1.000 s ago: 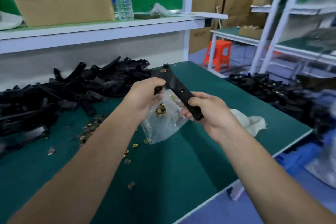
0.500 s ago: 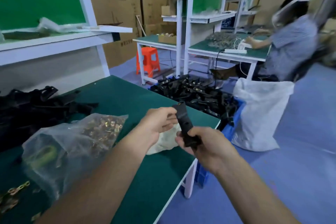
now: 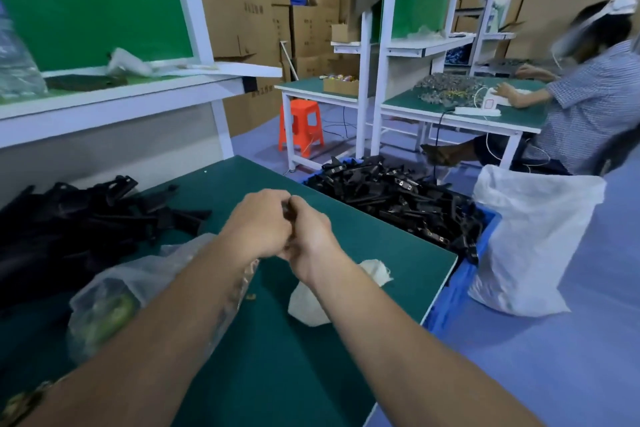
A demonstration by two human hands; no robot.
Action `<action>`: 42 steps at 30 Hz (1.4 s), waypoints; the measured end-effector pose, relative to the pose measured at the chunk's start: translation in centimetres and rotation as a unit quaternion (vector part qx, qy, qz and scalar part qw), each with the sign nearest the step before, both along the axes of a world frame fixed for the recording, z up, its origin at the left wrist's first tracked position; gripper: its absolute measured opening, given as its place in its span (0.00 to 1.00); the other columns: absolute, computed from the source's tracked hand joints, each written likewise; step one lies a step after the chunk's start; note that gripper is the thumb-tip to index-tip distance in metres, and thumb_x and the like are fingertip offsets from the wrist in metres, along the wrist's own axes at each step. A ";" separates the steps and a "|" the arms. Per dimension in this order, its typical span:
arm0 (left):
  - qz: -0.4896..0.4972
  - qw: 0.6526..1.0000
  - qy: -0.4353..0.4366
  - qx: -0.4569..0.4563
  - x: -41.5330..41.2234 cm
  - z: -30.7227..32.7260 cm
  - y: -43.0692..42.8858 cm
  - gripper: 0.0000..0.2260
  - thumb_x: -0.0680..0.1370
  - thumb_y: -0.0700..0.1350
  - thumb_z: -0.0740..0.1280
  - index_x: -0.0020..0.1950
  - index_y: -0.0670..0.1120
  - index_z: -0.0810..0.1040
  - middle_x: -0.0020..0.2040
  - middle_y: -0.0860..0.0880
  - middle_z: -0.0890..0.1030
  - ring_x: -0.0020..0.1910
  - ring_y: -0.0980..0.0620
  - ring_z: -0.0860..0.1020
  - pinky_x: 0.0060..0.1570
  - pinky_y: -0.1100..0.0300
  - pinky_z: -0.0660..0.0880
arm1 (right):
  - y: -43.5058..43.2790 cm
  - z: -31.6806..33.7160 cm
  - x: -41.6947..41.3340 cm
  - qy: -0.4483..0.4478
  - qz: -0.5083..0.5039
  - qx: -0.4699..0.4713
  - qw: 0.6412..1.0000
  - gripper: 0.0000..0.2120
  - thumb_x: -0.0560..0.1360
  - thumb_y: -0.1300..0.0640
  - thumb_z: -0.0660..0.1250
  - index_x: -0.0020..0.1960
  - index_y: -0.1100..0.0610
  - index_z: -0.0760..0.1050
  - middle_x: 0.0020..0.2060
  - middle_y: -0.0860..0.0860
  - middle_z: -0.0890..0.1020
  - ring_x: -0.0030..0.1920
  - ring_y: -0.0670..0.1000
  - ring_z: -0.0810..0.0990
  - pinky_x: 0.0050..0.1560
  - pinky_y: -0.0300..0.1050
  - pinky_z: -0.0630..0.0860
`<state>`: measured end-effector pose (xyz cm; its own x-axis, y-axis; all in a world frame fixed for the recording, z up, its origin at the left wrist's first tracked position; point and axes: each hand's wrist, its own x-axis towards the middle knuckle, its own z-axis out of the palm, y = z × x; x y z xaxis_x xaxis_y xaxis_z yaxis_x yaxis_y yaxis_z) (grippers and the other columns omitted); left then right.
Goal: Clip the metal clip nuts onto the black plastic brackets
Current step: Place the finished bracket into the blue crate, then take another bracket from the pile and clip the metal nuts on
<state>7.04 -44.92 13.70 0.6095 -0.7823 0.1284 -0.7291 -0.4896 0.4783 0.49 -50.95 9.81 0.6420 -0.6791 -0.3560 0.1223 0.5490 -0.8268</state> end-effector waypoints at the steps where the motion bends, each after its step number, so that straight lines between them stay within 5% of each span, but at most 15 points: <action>1: 0.020 1.000 -0.002 -0.016 0.6 -0.2 1.1 0.13 0.72 0.36 0.64 0.42 0.53 0.82 0.40 0.54 0.85 0.42 0.48 0.84 0.44 0.52 0.82 | 1.0 0.1 0.1 -0.008 0.017 -0.003 1.000 0.12 0.81 0.55 0.65 0.42 0.56 0.83 0.35 0.52 0.84 0.32 0.50 0.81 0.33 0.43 0.80; 5: 0.050 0.992 -0.009 -0.115 4.1 0.1 6.5 0.17 0.73 0.32 0.65 0.50 0.51 0.87 0.41 0.52 0.87 0.41 0.54 0.85 0.51 0.55 0.83 | 5.2 1.0 0.6 -0.020 0.102 -0.060 0.993 0.08 0.78 0.65 0.64 0.44 0.61 0.81 0.33 0.54 0.83 0.31 0.50 0.82 0.39 0.46 0.84; 9: 0.146 0.970 0.000 -0.195 6.8 1.1 13.7 0.01 0.72 0.42 0.76 0.42 0.48 0.86 0.28 0.55 0.82 0.27 0.60 0.80 0.31 0.67 0.75 | 10.3 2.6 2.3 -0.043 0.173 -0.117 0.977 0.07 0.78 0.69 0.63 0.48 0.64 0.80 0.37 0.60 0.85 0.36 0.54 0.85 0.39 0.46 0.84; 13: 0.296 0.932 -0.113 -0.175 8.0 0.0 21.3 0.21 0.77 0.57 0.68 0.28 0.47 0.77 0.22 0.52 0.74 0.26 0.53 0.76 0.25 0.61 0.66 | 16.2 3.1 6.2 -0.049 0.258 -0.130 0.956 0.09 0.78 0.71 0.64 0.55 0.69 0.80 0.39 0.63 0.82 0.37 0.59 0.83 0.46 0.50 0.86; 15: 0.318 0.933 -0.113 -0.127 8.3 -1.1 26.0 0.16 0.78 0.57 0.68 0.34 0.51 0.83 0.29 0.54 0.81 0.33 0.51 0.80 0.30 0.60 0.71 | 19.3 2.4 8.9 -0.023 0.312 -0.147 0.939 0.14 0.78 0.69 0.64 0.62 0.70 0.78 0.44 0.61 0.79 0.43 0.59 0.78 0.53 0.53 0.82; 17: 0.314 0.940 -0.095 -0.098 9.1 -2.5 30.5 0.09 0.79 0.54 0.68 0.44 0.54 0.86 0.43 0.54 0.86 0.44 0.50 0.82 0.39 0.58 0.75 | 21.7 1.3 11.6 0.021 0.359 -0.199 0.912 0.18 0.78 0.64 0.67 0.67 0.60 0.78 0.50 0.58 0.80 0.49 0.58 0.78 0.53 0.49 0.78; 21: 0.360 0.932 -0.034 -0.029 10.4 -5.8 38.6 0.15 0.81 0.55 0.69 0.65 0.53 0.82 0.74 0.52 0.74 0.74 0.49 0.70 0.68 0.54 0.69 | 25.5 -0.8 16.2 0.100 0.421 -0.317 0.844 0.28 0.78 0.56 0.69 0.77 0.51 0.68 0.72 0.51 0.73 0.70 0.56 0.72 0.70 0.54 0.71; 23: 0.376 0.926 0.006 -0.024 10.3 -7.8 41.1 0.16 0.80 0.54 0.69 0.67 0.53 0.80 0.72 0.52 0.76 0.69 0.48 0.75 0.63 0.54 0.73 | 26.3 -1.6 17.5 0.126 0.424 -0.368 0.818 0.31 0.80 0.58 0.68 0.80 0.50 0.63 0.75 0.53 0.69 0.71 0.57 0.71 0.64 0.53 0.72; 26: 0.386 0.919 0.075 -0.034 9.6 -11.1 44.0 0.17 0.79 0.52 0.70 0.68 0.55 0.79 0.62 0.53 0.83 0.54 0.50 0.81 0.51 0.58 0.75 | 28.1 -2.6 19.5 0.156 0.392 -0.490 0.762 0.33 0.80 0.62 0.65 0.81 0.48 0.59 0.70 0.56 0.74 0.57 0.59 0.79 0.46 0.54 0.77; 31: 0.378 0.924 0.053 -0.024 9.3 -14.7 44.2 0.18 0.74 0.60 0.72 0.64 0.59 0.82 0.65 0.57 0.80 0.63 0.53 0.77 0.63 0.57 0.72 | 30.1 -3.8 22.4 0.163 0.413 -0.550 0.708 0.34 0.80 0.63 0.63 0.81 0.45 0.56 0.52 0.54 0.81 0.43 0.54 0.80 0.33 0.47 0.71; 33: 0.385 0.922 0.021 -0.038 9.7 -15.3 43.8 0.17 0.74 0.60 0.73 0.62 0.60 0.83 0.65 0.58 0.78 0.64 0.53 0.75 0.65 0.56 0.71 | 30.8 -4.4 23.9 0.167 0.420 -0.568 0.687 0.34 0.81 0.62 0.63 0.82 0.45 0.53 0.61 0.54 0.79 0.45 0.54 0.79 0.34 0.47 0.72; 36: 0.376 0.925 -0.009 -0.056 10.0 -16.1 43.6 0.13 0.75 0.60 0.72 0.57 0.60 0.85 0.60 0.61 0.80 0.60 0.58 0.75 0.58 0.58 0.71 | 31.1 -5.8 26.1 0.198 0.388 -0.617 0.655 0.36 0.81 0.61 0.65 0.83 0.47 0.52 0.76 0.54 0.66 0.61 0.60 0.77 0.51 0.53 0.79; 39: 0.356 0.929 -0.011 -0.099 10.0 -16.6 44.0 0.05 0.77 0.53 0.73 0.51 0.58 0.87 0.52 0.63 0.84 0.53 0.60 0.79 0.51 0.63 0.72 | 30.5 -7.5 27.6 0.248 0.331 -0.665 0.621 0.34 0.80 0.59 0.69 0.79 0.47 0.55 0.73 0.55 0.64 0.54 0.63 0.79 0.45 0.54 0.75; 42: 0.357 0.929 -0.003 -0.096 9.9 -16.5 44.0 0.04 0.76 0.49 0.73 0.49 0.57 0.86 0.48 0.63 0.84 0.50 0.61 0.78 0.51 0.62 0.75 | 29.7 -8.2 27.9 0.236 0.245 -0.721 0.604 0.21 0.80 0.57 0.68 0.69 0.50 0.65 0.60 0.55 0.78 0.49 0.61 0.80 0.43 0.51 0.71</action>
